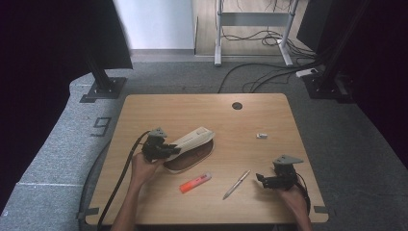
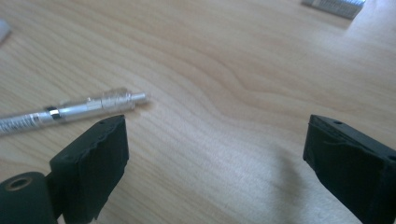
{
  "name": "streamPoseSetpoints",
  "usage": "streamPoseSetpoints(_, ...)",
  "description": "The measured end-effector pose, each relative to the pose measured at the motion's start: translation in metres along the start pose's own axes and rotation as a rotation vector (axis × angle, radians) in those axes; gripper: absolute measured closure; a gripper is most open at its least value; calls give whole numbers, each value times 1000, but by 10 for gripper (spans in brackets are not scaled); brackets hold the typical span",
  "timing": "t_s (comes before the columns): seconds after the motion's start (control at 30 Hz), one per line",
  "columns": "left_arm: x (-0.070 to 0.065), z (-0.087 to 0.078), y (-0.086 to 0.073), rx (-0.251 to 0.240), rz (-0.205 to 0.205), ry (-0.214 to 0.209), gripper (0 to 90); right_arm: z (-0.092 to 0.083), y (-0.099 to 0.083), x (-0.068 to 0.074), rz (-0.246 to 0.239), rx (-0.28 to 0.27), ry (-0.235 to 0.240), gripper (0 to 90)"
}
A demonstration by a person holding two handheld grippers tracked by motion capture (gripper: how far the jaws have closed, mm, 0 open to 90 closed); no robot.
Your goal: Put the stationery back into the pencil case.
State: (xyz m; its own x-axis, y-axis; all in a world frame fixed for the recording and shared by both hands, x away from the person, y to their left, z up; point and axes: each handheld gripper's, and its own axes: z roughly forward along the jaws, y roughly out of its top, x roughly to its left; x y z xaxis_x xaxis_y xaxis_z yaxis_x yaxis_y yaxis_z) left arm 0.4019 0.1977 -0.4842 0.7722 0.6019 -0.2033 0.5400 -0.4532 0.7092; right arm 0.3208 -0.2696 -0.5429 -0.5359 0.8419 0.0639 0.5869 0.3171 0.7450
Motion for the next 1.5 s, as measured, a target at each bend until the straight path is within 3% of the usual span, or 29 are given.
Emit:
streamPoseSetpoints(0.47, 0, 0, 0, -2, -8, -10, 763, 4, 29, -9, 4, -11, 10, 82)
streamPoseSetpoints(0.93, -1, 0, 0, 0, -3, -9, 760, 26, 56, -28, 33, -20, -47, 143)
streamPoseSetpoints(1.33, -2, 0, 0, -4, 2, -11, 758, 40, 58, -51, 59, 2, -66, 190)
streamPoseSetpoints(1.5, -1, 0, 0, -4, 1, -13, 757, 45, 61, -54, 40, 15, -64, 204)
